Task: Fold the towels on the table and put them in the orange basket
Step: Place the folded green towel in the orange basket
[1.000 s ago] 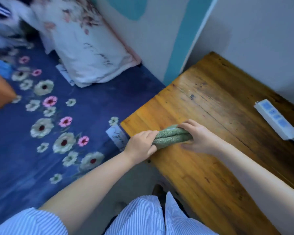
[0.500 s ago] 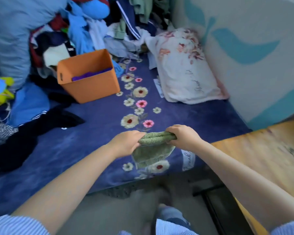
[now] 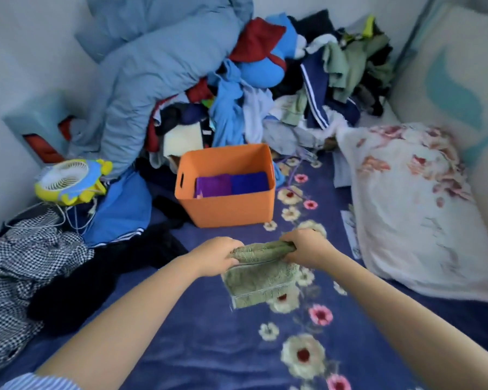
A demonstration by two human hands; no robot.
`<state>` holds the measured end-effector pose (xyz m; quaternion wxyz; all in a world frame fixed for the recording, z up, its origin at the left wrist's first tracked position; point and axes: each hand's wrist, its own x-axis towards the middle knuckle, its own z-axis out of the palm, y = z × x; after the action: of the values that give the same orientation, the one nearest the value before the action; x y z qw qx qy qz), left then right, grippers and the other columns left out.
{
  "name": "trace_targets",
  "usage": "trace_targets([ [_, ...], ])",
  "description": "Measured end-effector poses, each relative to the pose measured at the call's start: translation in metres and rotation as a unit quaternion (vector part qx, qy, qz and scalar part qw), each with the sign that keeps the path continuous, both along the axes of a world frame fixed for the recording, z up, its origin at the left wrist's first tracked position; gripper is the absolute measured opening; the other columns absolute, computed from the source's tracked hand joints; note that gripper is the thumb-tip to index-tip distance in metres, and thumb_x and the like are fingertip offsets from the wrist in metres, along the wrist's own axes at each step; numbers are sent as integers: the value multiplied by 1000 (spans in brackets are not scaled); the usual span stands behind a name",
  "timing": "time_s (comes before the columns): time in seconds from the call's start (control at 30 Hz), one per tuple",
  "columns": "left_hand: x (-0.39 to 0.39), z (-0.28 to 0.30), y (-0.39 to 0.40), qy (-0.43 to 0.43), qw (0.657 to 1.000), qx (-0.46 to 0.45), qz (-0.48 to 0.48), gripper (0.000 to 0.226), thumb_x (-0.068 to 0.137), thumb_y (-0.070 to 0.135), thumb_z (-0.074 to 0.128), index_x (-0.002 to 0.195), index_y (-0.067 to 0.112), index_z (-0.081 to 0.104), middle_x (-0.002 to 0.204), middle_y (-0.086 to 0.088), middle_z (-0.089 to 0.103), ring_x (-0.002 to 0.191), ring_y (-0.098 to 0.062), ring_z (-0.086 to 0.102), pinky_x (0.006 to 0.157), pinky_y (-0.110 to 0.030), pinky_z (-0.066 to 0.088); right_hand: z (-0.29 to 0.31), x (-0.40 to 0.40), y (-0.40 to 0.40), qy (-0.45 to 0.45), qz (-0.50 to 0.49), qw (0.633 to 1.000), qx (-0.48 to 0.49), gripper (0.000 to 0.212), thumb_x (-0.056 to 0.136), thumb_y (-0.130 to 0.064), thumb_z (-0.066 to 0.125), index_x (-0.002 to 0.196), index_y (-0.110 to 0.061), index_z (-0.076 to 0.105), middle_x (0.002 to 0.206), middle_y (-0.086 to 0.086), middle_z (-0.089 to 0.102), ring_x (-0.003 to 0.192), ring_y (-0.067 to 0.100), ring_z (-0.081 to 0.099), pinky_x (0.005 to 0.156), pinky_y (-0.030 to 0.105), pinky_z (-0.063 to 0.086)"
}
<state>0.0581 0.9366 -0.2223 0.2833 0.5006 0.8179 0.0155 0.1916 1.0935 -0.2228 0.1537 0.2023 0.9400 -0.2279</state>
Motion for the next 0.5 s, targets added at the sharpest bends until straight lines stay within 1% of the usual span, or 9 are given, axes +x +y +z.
trace_targets([
  [0.03,-12,1,4,2,1000,5,7,41,95,18,49,136,12,45,137,-5,48,126,-21,45,105,-32,36,4,-13,5,7,1,1000,3,5,84,-15,57,83,-21,57,78,-1,55,80,19,48,50,24,32],
  [0.07,-34,1,14,9,1000,7,17,40,95,19,50,135,12,45,134,-6,50,124,-22,46,103,-32,38,9,-37,13,8,11,1000,12,5,84,-15,56,86,-20,56,81,0,54,82,21,49,52,25,32],
  [0.13,-78,-2,31,30,999,5,29,37,94,19,51,131,11,48,127,-7,53,118,-23,49,99,-34,40,12,-85,33,15,22,999,20,22,84,-13,55,106,-11,57,91,5,55,87,24,52,62,27,36],
  [0.17,-89,1,36,42,999,-1,25,35,94,19,51,128,10,50,124,-8,55,116,-24,51,97,-36,42,15,-97,36,22,21,999,19,28,85,-13,54,113,-8,54,95,8,56,87,25,52,66,28,37],
  [0.2,-111,1,46,56,998,-5,24,32,94,19,51,123,8,52,121,-9,56,115,-25,52,94,-36,43,17,-119,45,28,26,999,22,31,85,-13,54,115,-6,52,100,11,57,88,26,53,68,30,38],
  [0.27,-149,5,66,76,997,-2,21,25,93,18,51,115,5,54,117,-10,57,113,-26,53,84,-32,42,20,-159,62,40,26,999,25,28,86,-16,55,113,-7,53,111,14,56,98,29,54,75,34,40],
  [0.3,-160,9,74,86,996,5,17,23,93,17,50,112,5,54,116,-10,57,112,-26,53,81,-32,40,22,-171,69,54,24,998,29,27,86,-16,55,111,-7,53,113,14,54,101,30,54,76,34,41],
  [0.4,-211,16,106,111,993,34,26,22,93,14,50,114,6,54,116,-9,56,109,-26,53,85,-36,42,23,-219,95,77,-1,996,42,26,85,-14,55,111,-9,53,113,13,53,99,31,54,70,32,39],
  [0.5,-269,6,143,147,987,59,12,19,91,7,49,109,6,57,107,-7,58,101,-25,56,82,-39,48,13,-274,128,88,-30,994,49,29,85,-13,55,114,-11,53,111,8,52,102,28,53,71,32,40],
])
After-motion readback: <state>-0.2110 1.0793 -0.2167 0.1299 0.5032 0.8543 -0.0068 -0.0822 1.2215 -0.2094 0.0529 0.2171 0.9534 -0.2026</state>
